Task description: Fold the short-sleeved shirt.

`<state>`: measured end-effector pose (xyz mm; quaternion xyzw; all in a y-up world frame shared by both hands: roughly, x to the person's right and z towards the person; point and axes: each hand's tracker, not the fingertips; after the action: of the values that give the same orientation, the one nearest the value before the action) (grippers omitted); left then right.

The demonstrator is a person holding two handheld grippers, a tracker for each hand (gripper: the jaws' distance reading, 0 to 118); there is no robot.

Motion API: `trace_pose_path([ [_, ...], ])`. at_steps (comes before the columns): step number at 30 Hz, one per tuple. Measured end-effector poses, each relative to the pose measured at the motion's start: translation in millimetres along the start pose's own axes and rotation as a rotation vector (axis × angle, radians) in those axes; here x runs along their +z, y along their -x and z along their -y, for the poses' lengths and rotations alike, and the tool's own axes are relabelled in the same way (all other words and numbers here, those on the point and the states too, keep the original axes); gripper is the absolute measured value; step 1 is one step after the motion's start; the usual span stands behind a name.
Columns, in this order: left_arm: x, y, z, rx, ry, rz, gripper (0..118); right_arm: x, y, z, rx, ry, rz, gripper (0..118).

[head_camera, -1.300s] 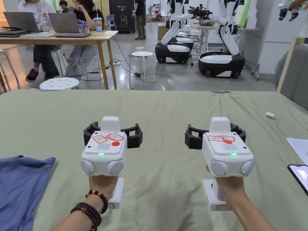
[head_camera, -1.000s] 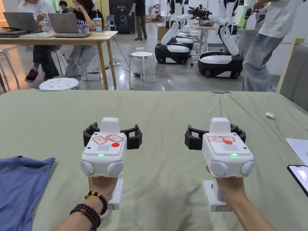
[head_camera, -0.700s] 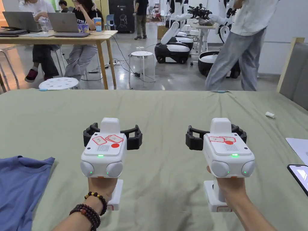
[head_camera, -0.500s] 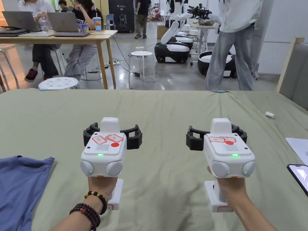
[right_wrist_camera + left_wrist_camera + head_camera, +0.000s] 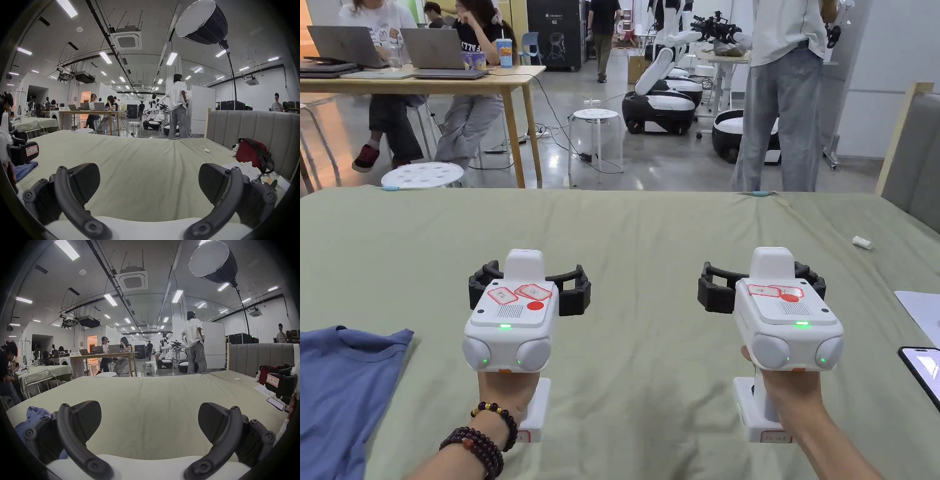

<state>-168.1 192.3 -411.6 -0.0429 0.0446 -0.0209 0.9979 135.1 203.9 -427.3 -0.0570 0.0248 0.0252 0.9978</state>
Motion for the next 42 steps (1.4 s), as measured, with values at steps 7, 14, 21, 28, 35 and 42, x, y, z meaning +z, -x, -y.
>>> trace_pose_path([
  [7, 0.8, -4.6, -1.0, 0.010, -0.002, -0.003, 118, -1.2, 0.4, 4.8, 0.009, 0.006, 0.003, 118],
  [14, 1.4, -4.7, -2.1, 0.007, -0.005, 0.006, 118, 0.6, -0.3, 3.7, 0.009, 0.006, 0.002, 118],
  [21, 3.0, -1.0, -0.1, 0.012, 0.002, -0.002, 118, 2.2, -2.3, 3.0, -0.007, 0.003, 0.018, 118],
  [28, 2.5, -1.2, 0.2, 0.009, -0.004, -0.004, 118, 4.3, -0.6, 5.4, 0.029, -0.018, 0.027, 118],
  [35, 2.1, -3.0, 1.3, 0.012, -0.011, -0.001, 118, 5.0, -0.5, 4.9, 0.015, -0.027, 0.028, 118],
  [42, 2.2, -1.6, 3.0, 0.021, -0.010, 0.002, 118, 6.0, -1.4, 7.0, 0.004, -0.013, 0.023, 118],
])
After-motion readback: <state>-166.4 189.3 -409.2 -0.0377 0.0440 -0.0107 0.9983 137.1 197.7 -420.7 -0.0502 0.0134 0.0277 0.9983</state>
